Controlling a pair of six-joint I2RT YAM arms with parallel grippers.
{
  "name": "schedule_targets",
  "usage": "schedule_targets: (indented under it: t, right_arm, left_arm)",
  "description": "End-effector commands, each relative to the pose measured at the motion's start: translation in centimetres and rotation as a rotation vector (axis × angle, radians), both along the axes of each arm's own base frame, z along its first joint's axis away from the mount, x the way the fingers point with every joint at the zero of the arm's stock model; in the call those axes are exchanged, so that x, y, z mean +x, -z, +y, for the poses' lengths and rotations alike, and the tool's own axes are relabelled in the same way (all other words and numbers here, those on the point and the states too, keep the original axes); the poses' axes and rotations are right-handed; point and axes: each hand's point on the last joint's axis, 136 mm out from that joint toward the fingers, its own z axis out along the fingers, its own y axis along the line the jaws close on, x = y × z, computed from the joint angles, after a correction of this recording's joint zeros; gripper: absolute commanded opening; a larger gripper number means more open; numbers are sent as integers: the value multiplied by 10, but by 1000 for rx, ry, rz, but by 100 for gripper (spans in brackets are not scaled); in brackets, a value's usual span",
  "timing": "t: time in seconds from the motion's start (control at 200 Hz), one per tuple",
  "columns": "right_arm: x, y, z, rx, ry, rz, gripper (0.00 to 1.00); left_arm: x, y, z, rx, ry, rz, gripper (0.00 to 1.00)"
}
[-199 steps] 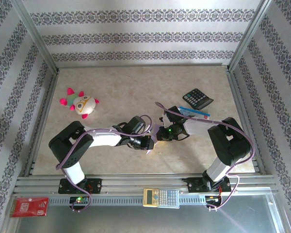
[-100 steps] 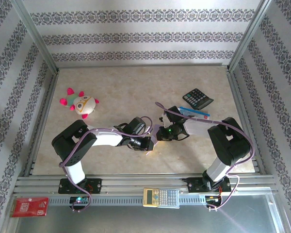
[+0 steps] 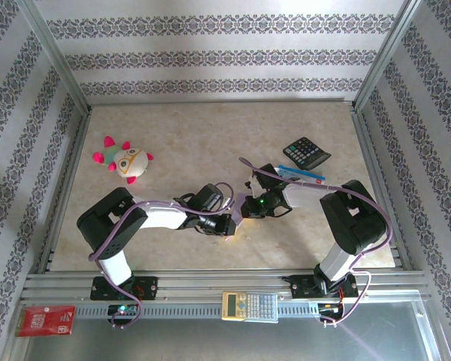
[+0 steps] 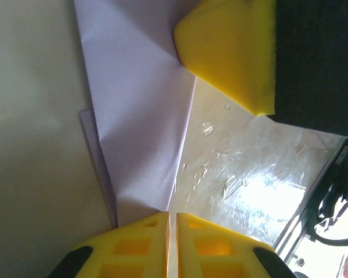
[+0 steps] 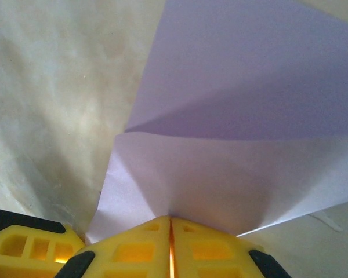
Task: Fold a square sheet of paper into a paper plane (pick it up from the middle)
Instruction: Fold the wing for the fifth time at the center of the table.
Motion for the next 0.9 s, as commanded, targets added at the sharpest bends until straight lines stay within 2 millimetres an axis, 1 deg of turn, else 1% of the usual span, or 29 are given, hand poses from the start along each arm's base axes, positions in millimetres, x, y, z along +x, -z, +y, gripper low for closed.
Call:
schedule_targets:
  t: [0.0,0.27,0.475,0.575,0.625,0.689,0.834,0.899]
  right_arm:
    - [-13,34,-30,-166,46,80,10]
    - [-15,42,-35,-202,63,111,10]
    - [-15,43,-37,-211,70,122,9]
    - [-16,44,-37,-214,71,125,9]
    - [-16,44,-37,-214,71,127,9]
    - [-16,44,-38,-214,72,126,9]
    - [-16,43,-37,-208,73,123,10]
    - [-16,43,-36,-206,73,122,10]
  left_arm:
    - [-45,28,29,133,64,124,14]
    - [-65,30,39,169,115,144,13]
    - [-84,33,45,192,147,175,12]
    - [-90,30,48,192,160,182,11]
    - [-92,25,48,187,171,178,11]
    - [-87,11,42,153,179,139,11]
    - [-61,-30,19,8,136,10,11]
    - [-50,-41,11,-46,95,-15,11]
